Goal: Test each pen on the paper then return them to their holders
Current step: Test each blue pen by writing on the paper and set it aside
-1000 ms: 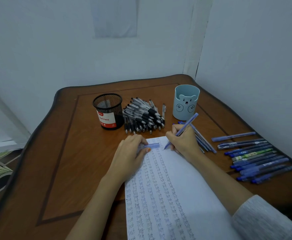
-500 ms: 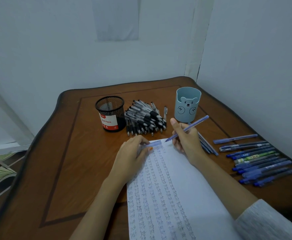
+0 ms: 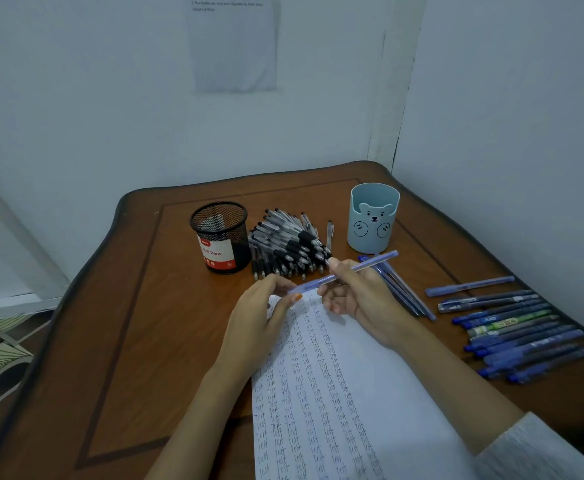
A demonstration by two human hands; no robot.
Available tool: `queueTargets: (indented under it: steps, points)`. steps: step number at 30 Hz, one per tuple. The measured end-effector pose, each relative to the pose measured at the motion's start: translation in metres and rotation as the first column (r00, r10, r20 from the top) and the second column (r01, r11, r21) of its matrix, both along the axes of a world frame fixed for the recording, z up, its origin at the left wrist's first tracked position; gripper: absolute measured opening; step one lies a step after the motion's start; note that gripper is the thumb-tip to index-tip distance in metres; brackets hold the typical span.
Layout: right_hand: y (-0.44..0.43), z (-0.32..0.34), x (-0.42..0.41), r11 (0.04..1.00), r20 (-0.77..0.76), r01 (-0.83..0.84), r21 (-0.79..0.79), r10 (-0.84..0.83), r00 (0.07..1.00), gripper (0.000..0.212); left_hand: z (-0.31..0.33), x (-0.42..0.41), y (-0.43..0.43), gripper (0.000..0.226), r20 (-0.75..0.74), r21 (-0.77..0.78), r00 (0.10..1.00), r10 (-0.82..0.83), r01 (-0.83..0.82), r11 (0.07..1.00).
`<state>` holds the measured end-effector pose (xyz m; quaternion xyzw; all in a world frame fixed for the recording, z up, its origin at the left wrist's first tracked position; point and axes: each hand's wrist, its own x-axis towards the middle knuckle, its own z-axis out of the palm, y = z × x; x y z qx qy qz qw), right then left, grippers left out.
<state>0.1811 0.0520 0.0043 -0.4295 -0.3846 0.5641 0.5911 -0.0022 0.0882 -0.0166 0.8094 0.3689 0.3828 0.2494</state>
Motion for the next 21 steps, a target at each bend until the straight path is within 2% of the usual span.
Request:
queueTargets:
  steps: [4, 5, 8, 10, 16, 21]
  points:
    - [-0.003, -0.0005, 0.0029, 0.996, 0.18, 0.011, 0.084, -0.026, 0.983, 0.018, -0.0006, -0.0001, 0.0006, 0.008, 0.038, -0.005, 0.999, 0.033, -0.033, 0.999]
    - [-0.0037, -0.0004, 0.004, 0.996, 0.179, -0.001, 0.089, -0.015, 0.984, 0.02, -0.0005, 0.0, 0.0004, 0.007, 0.05, -0.009, 0.998, 0.041, -0.041, 0.999]
    - [-0.0041, 0.0002, 0.0073, 0.996, 0.047, -0.044, 0.083, 0.04, 0.998, 0.02, 0.0011, 0.0003, -0.0004, 0.012, 0.118, -0.014, 0.991, 0.06, -0.059, 0.998]
    - [-0.0033, 0.001, 0.0079, 0.996, 0.015, -0.022, 0.082, 0.021, 1.0, 0.016, 0.0027, 0.0012, -0.0014, 0.014, 0.151, -0.001, 0.987, 0.054, -0.054, 0.999]
    - [-0.0049, 0.0001, 0.0049, 0.994, 0.088, 0.045, 0.098, -0.054, 0.995, 0.019, 0.0034, 0.0016, -0.0045, 0.02, 0.239, -0.048, 0.967, 0.089, -0.08, 0.996]
    - [-0.0054, -0.0045, 0.0043, 0.993, 0.106, 0.047, 0.105, -0.058, 0.993, 0.022, -0.0004, -0.0016, -0.002, 0.026, 0.224, -0.069, 0.97, 0.098, -0.084, 0.994]
